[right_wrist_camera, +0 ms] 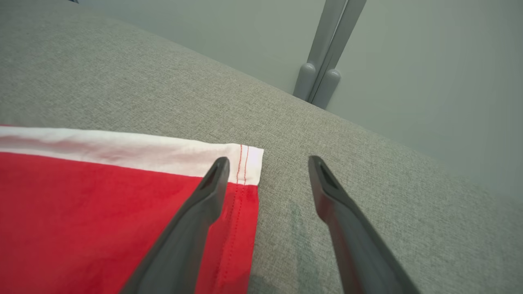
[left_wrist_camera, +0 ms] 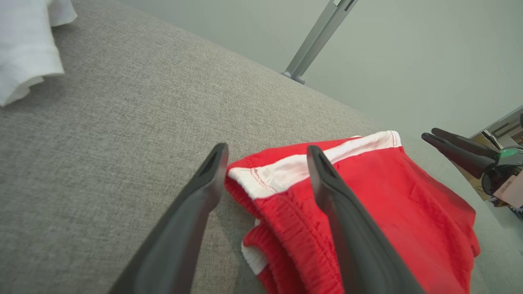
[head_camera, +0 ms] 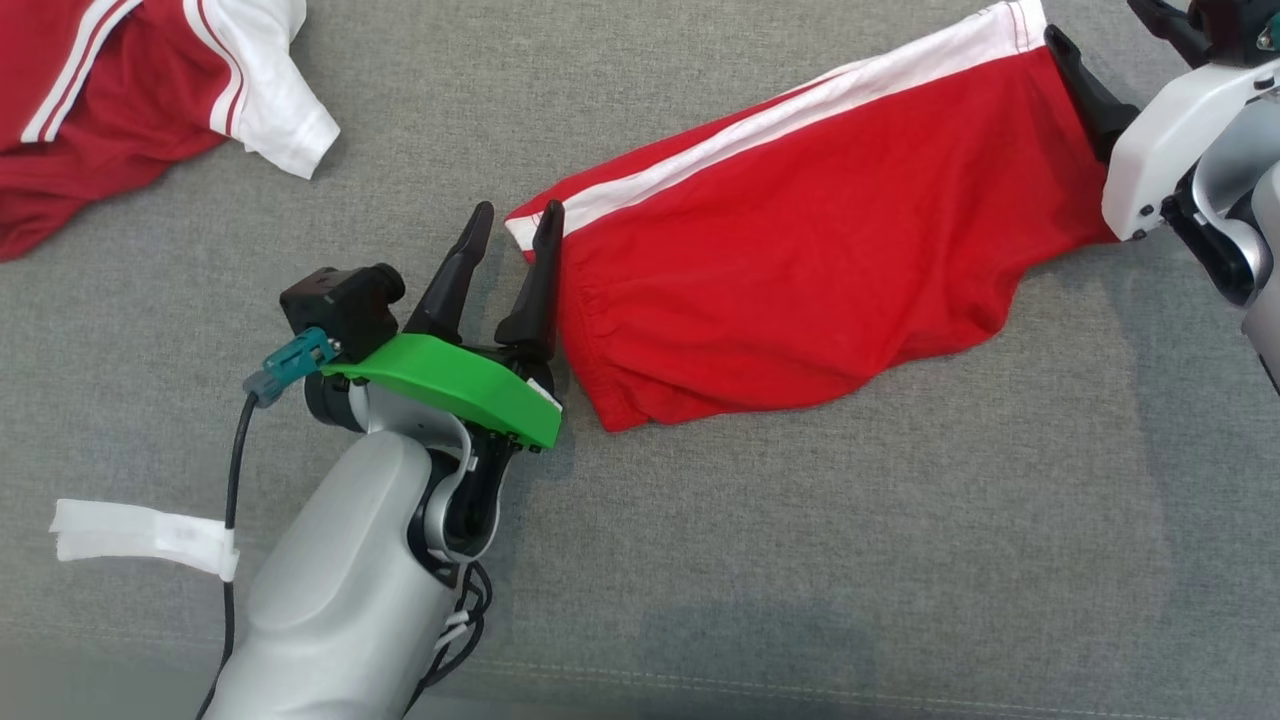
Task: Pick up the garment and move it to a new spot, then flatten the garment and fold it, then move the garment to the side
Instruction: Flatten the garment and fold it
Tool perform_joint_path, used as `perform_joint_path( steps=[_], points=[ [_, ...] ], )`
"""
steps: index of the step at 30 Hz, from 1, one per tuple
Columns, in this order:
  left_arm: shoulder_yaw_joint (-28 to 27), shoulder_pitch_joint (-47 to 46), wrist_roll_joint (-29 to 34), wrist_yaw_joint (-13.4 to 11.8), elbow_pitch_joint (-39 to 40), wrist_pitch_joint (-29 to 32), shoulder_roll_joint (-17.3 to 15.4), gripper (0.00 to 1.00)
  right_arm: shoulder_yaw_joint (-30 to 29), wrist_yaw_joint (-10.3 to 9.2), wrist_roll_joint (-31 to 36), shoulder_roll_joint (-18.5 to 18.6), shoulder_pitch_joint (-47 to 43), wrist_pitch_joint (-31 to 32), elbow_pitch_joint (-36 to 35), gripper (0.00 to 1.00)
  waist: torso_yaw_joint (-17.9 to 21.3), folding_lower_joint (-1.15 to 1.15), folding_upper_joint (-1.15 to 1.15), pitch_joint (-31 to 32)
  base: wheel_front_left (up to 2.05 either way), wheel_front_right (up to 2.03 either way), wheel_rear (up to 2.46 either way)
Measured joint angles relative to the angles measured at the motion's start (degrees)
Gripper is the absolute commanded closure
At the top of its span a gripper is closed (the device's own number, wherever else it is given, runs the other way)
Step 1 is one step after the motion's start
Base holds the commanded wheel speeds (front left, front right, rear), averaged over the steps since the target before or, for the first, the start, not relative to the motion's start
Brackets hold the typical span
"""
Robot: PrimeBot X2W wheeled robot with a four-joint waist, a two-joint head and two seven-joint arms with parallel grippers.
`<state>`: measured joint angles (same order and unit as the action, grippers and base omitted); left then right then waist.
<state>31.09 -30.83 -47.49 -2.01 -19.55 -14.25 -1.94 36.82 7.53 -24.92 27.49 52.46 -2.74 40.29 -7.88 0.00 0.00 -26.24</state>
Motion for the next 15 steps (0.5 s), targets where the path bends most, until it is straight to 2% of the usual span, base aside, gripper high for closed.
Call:
perform_joint_path(
  steps=[8,15],
  points=[
    [-1.3,1.0,4.1,0.0,2.6,-0.2,-1.8,0.00,-0.1,0.00,-7.5,-0.9,-3.4,0.9,2.9,0.00,0.9,0.00,0.00,2.2,0.00,0.00,0.00],
    [-3.4,4.0,6.1,-0.1,6.9,-0.2,-1.2,0.00,0.2,0.00,-12.8,-0.8,-5.6,3.9,4.7,0.00,0.0,0.00,0.00,3.5,0.00,0.00,0.00]
  ],
)
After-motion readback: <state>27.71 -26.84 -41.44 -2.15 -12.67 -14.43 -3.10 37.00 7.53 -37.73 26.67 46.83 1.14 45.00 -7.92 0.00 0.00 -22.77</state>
